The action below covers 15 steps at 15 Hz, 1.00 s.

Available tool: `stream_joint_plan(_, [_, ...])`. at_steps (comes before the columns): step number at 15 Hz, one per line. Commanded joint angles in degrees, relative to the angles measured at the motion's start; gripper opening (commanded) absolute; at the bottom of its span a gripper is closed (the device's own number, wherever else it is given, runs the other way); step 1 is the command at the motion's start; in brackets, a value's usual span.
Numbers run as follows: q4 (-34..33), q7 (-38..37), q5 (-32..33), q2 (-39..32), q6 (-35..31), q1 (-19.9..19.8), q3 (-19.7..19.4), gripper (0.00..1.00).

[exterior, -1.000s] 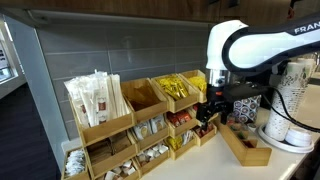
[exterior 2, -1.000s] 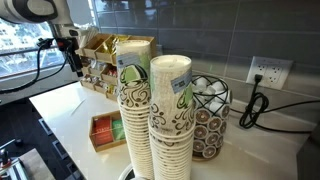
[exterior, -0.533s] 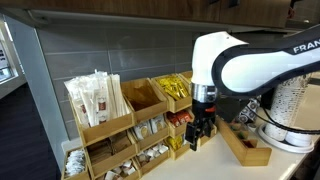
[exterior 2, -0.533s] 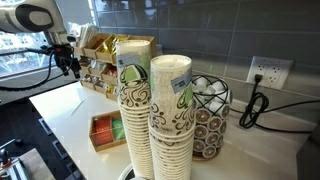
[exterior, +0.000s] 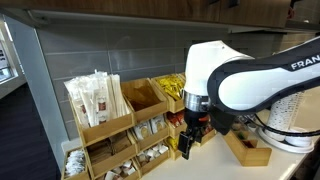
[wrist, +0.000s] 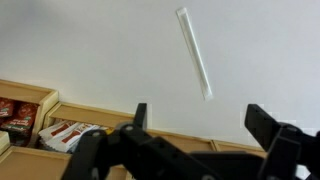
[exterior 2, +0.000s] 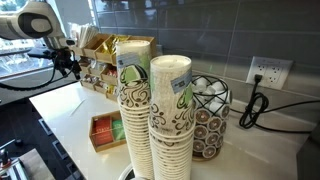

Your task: Put the straw on the counter onto the rack

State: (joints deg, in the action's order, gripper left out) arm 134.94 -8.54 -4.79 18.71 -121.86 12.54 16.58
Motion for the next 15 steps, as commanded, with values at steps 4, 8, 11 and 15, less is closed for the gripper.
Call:
stream_joint_plan(4, [0.53,4.67,-2.23,-3.21,-7.02,2.78,-0.1,1.0])
stream_joint_plan(8, [2.77,15.99,-9.71,-7.04,-16.18,7.55,-0.63,1.0])
stream_joint_plan(11, [1.89,15.09,-8.95,-7.47,-14.82,7.25,0.02,1.0])
stream_joint_plan(15, [1.82,16.7,-9.54,-8.59,-15.43,7.6,-0.06,1.0])
